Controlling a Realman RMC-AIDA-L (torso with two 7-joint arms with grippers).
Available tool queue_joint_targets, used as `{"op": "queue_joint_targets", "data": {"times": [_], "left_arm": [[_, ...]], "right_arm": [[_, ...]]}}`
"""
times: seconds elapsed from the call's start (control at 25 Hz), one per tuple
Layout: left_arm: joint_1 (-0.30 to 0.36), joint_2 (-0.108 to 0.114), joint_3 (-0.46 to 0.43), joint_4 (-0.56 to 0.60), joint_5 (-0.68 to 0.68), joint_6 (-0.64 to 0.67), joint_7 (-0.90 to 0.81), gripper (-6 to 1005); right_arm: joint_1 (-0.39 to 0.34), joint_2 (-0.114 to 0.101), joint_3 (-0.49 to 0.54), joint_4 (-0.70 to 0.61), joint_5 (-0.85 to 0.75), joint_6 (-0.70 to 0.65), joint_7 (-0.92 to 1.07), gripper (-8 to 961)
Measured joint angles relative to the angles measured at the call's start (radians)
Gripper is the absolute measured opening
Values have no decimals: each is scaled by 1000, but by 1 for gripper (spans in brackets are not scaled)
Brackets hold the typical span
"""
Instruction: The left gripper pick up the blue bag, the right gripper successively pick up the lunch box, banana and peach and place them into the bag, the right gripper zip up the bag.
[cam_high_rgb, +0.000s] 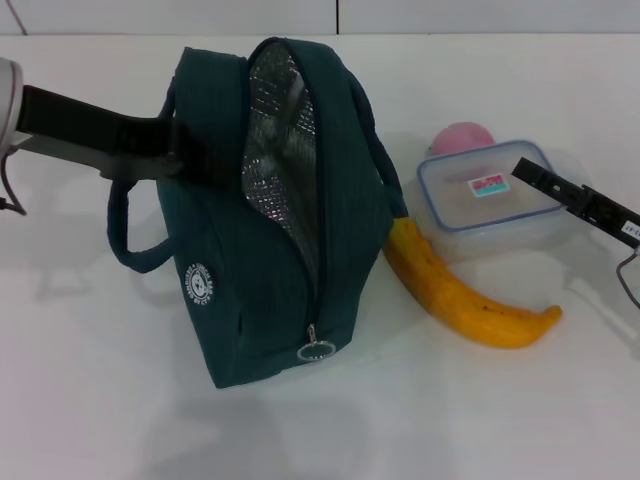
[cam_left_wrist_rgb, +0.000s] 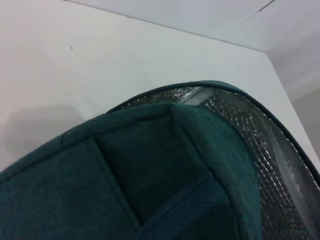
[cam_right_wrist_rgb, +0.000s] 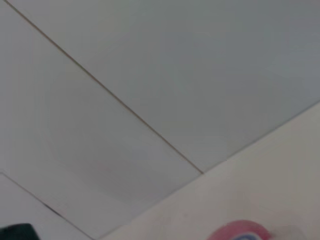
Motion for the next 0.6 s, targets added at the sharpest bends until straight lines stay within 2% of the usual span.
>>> {"op": "queue_joint_targets", "data": {"times": [0.6], "left_arm": [[6,-2,0,3,-26,2,0,32]], "right_arm": [[-17,-3,7,-8,5,-55,79,852]]}}
